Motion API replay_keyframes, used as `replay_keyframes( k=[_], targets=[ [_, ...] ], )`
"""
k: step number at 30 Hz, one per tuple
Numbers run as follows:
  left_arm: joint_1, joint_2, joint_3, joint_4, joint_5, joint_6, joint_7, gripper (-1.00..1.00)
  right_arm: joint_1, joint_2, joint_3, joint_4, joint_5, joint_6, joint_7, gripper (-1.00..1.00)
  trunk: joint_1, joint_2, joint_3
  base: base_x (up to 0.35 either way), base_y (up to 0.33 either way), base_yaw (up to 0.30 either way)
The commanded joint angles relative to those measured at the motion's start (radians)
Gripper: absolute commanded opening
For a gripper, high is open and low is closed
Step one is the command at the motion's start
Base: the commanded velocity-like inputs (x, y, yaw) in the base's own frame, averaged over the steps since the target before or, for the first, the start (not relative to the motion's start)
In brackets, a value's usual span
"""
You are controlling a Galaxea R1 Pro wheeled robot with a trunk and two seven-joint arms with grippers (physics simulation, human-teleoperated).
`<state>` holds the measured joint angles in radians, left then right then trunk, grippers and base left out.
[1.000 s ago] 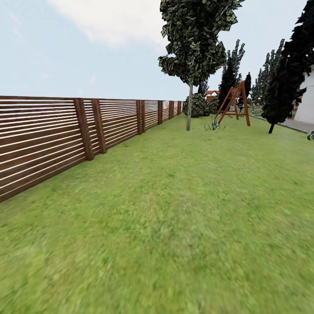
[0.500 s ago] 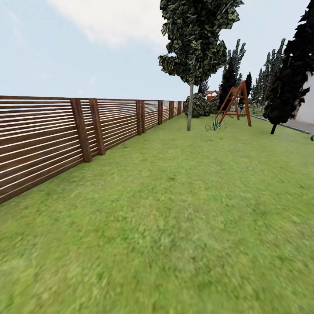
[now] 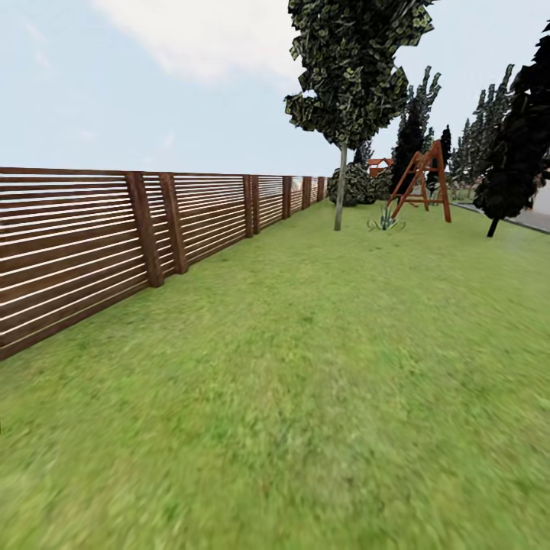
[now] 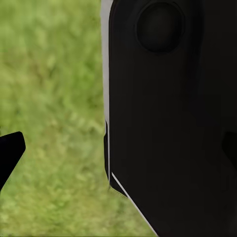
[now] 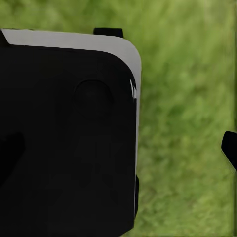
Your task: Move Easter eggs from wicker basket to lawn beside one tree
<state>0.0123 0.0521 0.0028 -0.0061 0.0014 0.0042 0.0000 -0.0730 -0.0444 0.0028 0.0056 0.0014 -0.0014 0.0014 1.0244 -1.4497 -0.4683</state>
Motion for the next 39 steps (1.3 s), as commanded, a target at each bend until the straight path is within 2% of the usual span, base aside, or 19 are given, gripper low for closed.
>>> replay_keyframes(
  k=[1,39],
  targets=[
    [0.0,0.0,0.0,0.0,0.0,0.0,0.0,1.0,-0.001,-0.001,0.0,0.001,0.0,0.0,0.0,1.0,0.001,0.0,-0.001,0.33,0.0,0.063],
    [0.0,0.0,0.0,-0.001,0.0,-0.001,0.0,1.0,-0.001,-0.01,-0.002,0.001,-0.003,0.001,-0.009,1.0,0.001,0.0,-0.001,0.33,0.0,0.003]
  ],
)
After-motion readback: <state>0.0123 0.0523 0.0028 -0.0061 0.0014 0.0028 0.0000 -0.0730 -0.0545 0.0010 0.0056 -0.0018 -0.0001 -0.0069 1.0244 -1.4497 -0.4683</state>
